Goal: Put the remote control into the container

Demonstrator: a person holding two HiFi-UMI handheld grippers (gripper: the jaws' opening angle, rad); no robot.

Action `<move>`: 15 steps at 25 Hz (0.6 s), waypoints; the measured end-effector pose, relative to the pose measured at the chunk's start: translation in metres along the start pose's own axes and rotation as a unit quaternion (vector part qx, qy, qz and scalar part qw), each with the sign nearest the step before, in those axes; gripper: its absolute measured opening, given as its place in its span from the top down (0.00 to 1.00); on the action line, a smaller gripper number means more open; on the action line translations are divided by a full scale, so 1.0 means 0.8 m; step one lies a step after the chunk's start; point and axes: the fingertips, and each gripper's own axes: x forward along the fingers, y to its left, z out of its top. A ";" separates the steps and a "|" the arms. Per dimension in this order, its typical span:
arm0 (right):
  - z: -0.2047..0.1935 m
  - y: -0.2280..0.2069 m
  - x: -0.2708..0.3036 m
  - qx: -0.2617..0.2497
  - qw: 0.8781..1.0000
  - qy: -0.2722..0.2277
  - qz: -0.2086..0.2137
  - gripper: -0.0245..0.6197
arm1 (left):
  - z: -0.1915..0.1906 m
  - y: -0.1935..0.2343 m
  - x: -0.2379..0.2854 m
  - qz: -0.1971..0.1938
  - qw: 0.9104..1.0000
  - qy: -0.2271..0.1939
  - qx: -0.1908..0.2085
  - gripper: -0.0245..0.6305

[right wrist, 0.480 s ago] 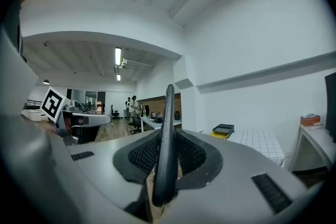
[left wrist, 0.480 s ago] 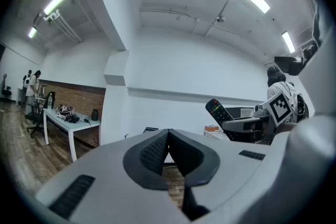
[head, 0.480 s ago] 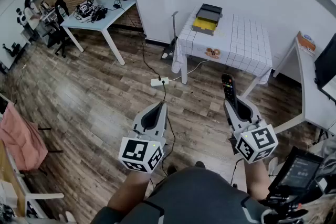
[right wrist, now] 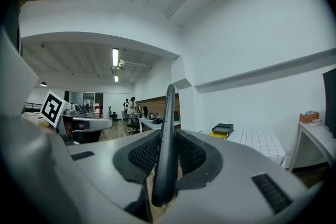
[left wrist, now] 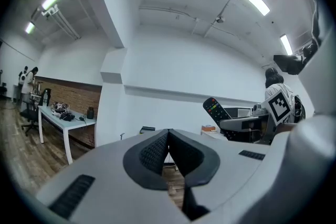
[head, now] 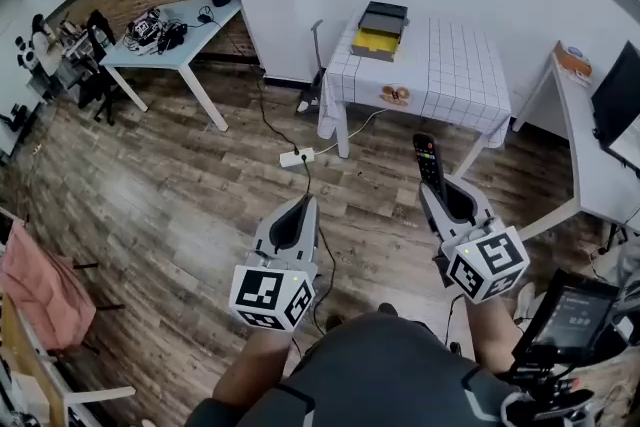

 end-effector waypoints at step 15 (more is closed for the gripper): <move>-0.005 0.028 0.026 0.008 0.999 0.012 -0.036 0.82 | -0.003 0.050 0.005 -0.037 0.999 -0.006 -0.014 0.95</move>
